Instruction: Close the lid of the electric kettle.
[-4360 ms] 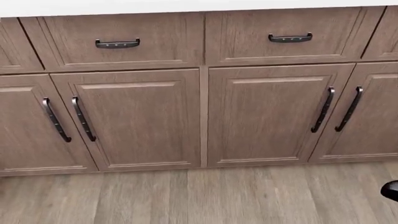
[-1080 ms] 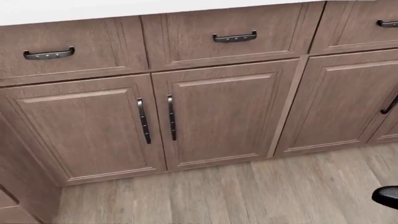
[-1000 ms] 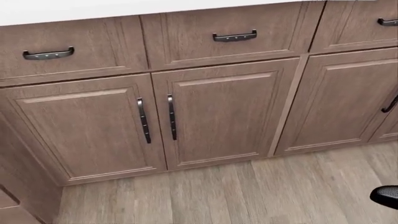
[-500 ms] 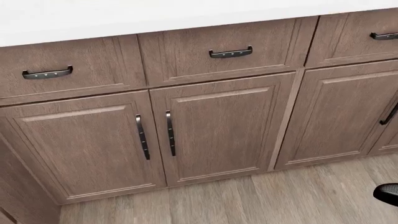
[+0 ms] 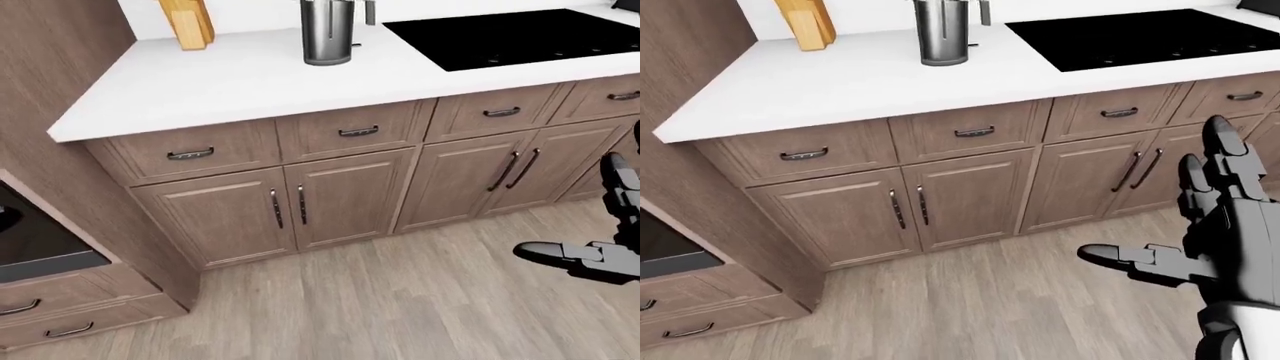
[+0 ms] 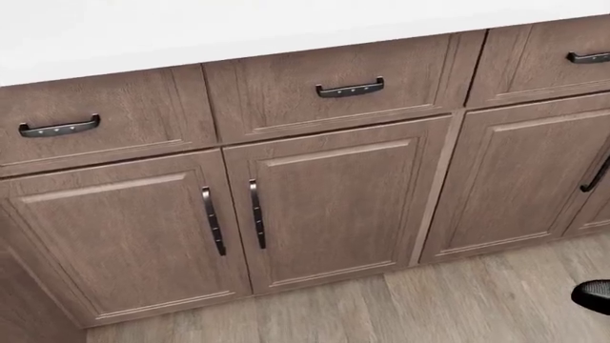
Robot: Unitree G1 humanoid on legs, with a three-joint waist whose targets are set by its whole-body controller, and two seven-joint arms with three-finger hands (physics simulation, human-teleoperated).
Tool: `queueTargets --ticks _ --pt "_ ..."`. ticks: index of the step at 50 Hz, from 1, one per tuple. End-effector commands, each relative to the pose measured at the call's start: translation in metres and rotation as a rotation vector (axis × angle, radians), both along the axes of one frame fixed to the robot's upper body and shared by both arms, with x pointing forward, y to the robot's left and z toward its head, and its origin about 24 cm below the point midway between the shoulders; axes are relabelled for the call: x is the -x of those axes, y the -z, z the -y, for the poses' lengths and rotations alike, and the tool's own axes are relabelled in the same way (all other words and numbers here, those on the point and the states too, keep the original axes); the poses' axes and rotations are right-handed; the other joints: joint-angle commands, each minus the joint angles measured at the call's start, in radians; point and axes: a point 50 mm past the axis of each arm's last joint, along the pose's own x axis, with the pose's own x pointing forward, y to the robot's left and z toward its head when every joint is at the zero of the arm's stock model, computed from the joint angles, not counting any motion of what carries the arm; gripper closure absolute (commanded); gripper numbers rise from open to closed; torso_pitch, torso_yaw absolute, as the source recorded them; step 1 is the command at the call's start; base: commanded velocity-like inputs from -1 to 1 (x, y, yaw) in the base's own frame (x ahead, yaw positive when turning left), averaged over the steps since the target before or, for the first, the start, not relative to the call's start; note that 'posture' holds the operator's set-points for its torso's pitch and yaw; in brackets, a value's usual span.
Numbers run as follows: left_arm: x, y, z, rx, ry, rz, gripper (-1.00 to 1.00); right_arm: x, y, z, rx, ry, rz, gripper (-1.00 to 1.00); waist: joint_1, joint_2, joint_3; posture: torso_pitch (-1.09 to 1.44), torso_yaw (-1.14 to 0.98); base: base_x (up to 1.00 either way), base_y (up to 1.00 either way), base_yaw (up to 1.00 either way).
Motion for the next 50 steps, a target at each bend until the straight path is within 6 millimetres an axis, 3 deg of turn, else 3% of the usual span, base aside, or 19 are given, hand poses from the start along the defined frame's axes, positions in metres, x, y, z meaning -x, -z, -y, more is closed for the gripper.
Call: queueTargets --ticks 1,3,8,11,13,15,18,22,24,26,27,28,33,36,38,39,43,47,50 --pt "0.0037 -0.0073 0.0017 -0.035 -0.012 0.041 -1.0 0.0026 -0.0085 -0.0025 0.035 -0.004 0.049 -0.96 0.002 0.003 -0.017 0.0 0.0 0.09 0.03 0.0" --pt "0.004 -0.0075 0.0016 -0.035 -0.012 0.041 -1.0 0.0027 -0.0084 -0.0023 0.035 -0.004 0.049 -0.96 0.007 0.007 -0.003 0.0 0.0 0.09 0.02 0.0" --pt "0.0045 -0.0077 0.0012 -0.035 -0.015 0.042 -1.0 0.0025 -0.0075 -0.0028 0.032 -0.005 0.048 -0.96 0.012 -0.029 -0.008 0.0 0.0 0.1 0.02 0.0" --pt "0.004 -0.0072 0.0015 -0.035 -0.014 0.04 -1.0 0.0022 -0.0074 -0.0029 0.032 -0.006 0.047 -0.96 0.014 -0.065 -0.008 0.0 0.0 0.09 0.02 0.0" --pt "0.0041 -0.0071 0.0014 -0.035 -0.014 0.04 -1.0 0.0018 -0.0064 -0.0032 0.032 -0.005 0.046 -0.96 0.015 -0.114 -0.021 0.0 0.0 0.1 0.02 0.0" --pt "0.0041 -0.0069 0.0014 -0.034 -0.014 0.04 -1.0 0.0015 -0.0062 -0.0031 0.032 -0.005 0.045 -0.96 0.005 -0.091 -0.012 0.0 0.0 0.09 0.02 0.0" --pt "0.0033 -0.0061 0.0014 -0.034 -0.013 0.038 -1.0 0.0012 -0.0056 -0.0033 0.032 -0.005 0.044 -0.95 0.003 -0.089 -0.013 0.0 0.0 0.09 0.02 0.0" --pt "0.0037 -0.0068 0.0012 -0.035 -0.014 0.039 -1.0 0.0018 -0.0059 -0.0026 0.032 -0.004 0.045 -0.95 0.003 -0.056 -0.003 0.0 0.0 0.09 0.02 0.0" --pt "0.0038 -0.0071 0.0011 -0.035 -0.014 0.04 -1.0 0.0023 -0.0065 -0.002 0.033 -0.003 0.045 -0.96 0.0 -0.024 -0.002 0.0 0.0 0.09 0.02 0.0" --pt "0.0044 -0.0075 0.0008 -0.035 -0.015 0.041 -1.0 0.0025 -0.0072 -0.0017 0.033 -0.001 0.046 -0.96 0.0 0.043 -0.024 0.0 0.0 0.09 0.02 0.0" --pt "0.0045 -0.0076 0.0008 -0.035 -0.015 0.041 -1.0 0.0026 -0.0074 -0.0017 0.032 -0.001 0.046 -0.96 0.011 -0.007 -0.011 0.0 0.0 0.09 0.02 0.0" --pt "0.0043 -0.0072 0.0008 -0.035 -0.015 0.04 -1.0 0.0025 -0.007 -0.0019 0.032 0.0 0.046 -0.95 0.007 0.013 -0.009 0.0 0.0 0.09 0.03 0.0" --pt "0.004 -0.0075 0.0012 -0.035 -0.014 0.04 -1.0 0.0024 -0.0068 -0.0018 0.032 0.0 0.047 -0.95 0.013 -0.025 -0.011 0.0 0.0 0.09 0.02 0.0" --pt "0.0039 -0.0078 0.0012 -0.036 -0.014 0.04 -1.0 0.0019 -0.007 -0.002 0.032 -0.001 0.046 -0.96 0.015 -0.063 -0.007 0.0 0.0 0.1 0.02 0.0" --pt "0.0037 -0.0079 0.0015 -0.036 -0.014 0.041 -1.0 0.0021 -0.0072 -0.0015 0.031 0.001 0.048 -0.96 0.015 -0.117 -0.022 0.0 0.0 0.09 0.02 0.0" --pt "0.0036 -0.0079 0.0016 -0.036 -0.013 0.041 -1.0 0.0022 -0.0075 -0.0014 0.031 0.001 0.049 -0.95 0.012 -0.098 -0.017 0.0 0.0 0.09 0.03 0.0" --pt "0.0035 -0.0074 0.0014 -0.036 -0.014 0.04 -1.0 0.0025 -0.0072 -0.0012 0.031 0.003 0.05 -0.95 0.004 -0.092 -0.015 0.0 0.0 0.09 0.03 0.0" --pt "0.0039 -0.008 0.0019 -0.036 -0.013 0.04 -1.0 0.003 -0.0084 -0.0006 0.032 0.006 0.051 -0.95 0.003 -0.056 -0.003 0.0 0.0 0.09 0.02 0.0" --pt "0.0043 -0.008 0.0011 -0.035 -0.015 0.04 -1.0 0.003 -0.0079 -0.0008 0.033 0.006 0.05 -0.96 -0.002 0.003 -0.01 0.0 0.0 0.09 0.02 0.0"
